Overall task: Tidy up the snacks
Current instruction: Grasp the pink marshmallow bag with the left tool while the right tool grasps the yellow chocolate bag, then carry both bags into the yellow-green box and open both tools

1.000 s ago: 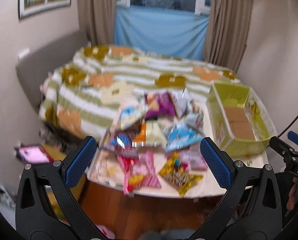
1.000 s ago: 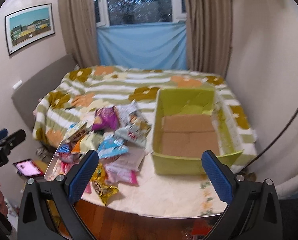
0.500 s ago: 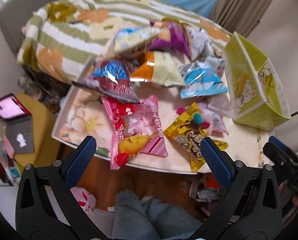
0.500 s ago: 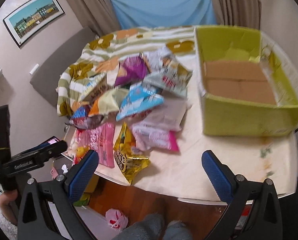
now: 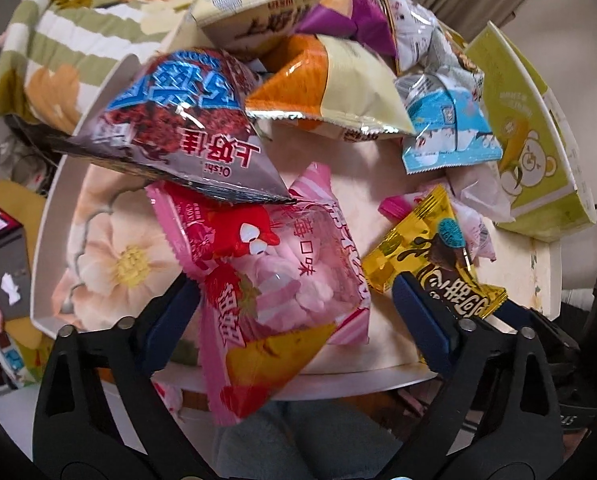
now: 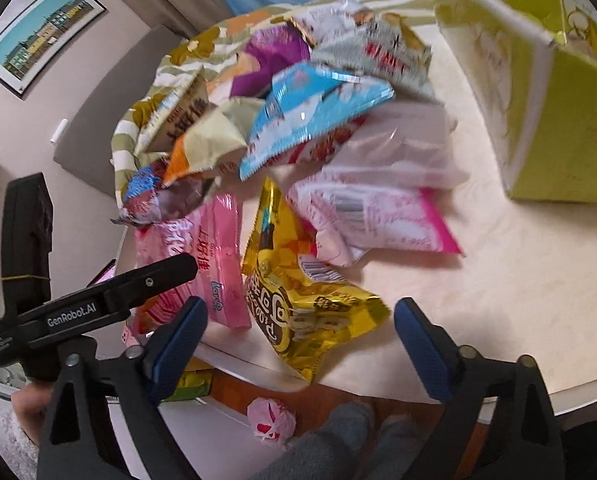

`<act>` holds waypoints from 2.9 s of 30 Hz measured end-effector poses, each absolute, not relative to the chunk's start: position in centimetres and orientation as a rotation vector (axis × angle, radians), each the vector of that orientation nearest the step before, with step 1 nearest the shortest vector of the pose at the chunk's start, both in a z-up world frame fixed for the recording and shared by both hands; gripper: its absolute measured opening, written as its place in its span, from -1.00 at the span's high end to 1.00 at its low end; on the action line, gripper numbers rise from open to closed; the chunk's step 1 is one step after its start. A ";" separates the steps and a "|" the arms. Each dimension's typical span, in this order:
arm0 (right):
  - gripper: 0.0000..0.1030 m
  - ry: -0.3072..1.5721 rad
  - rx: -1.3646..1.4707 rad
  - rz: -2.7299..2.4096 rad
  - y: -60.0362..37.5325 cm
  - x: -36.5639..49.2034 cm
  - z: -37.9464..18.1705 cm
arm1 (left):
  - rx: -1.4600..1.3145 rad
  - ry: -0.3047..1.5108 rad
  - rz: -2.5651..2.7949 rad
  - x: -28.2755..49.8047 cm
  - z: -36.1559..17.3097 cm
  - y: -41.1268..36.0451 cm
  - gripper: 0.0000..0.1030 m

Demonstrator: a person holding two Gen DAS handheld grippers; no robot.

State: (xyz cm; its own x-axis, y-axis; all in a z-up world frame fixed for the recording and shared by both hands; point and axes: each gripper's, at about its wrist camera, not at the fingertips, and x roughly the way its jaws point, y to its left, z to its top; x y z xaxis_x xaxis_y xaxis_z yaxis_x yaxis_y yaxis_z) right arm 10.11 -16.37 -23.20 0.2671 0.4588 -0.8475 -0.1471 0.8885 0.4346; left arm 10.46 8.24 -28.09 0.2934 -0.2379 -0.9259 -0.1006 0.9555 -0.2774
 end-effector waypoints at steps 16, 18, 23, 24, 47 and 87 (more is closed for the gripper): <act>-0.28 1.279 0.388 0.424 -15.7 11.2 -26.1 | -0.331 1.285 -0.190 11.0 -29.7 8.0 -0.46; -0.16 1.278 0.395 0.427 -15.7 11.6 -26.2 | -0.332 1.283 -0.193 10.4 -29.3 8.7 -0.44; 0.06 1.269 0.398 0.432 -15.4 11.8 -25.8 | -0.348 1.279 -0.206 9.8 -28.8 8.6 -0.43; 0.07 1.265 0.395 0.432 -15.4 11.8 -25.6 | -0.350 1.278 -0.209 9.7 -28.6 8.5 -0.43; 0.11 1.030 0.324 0.285 -19.3 12.6 -13.0 | -0.226 1.080 -0.357 11.2 -15.7 4.8 -0.40; 0.11 1.036 0.312 0.190 -47.7 29.9 -12.0 | -0.039 1.087 -0.228 34.2 -17.4 -23.9 -0.93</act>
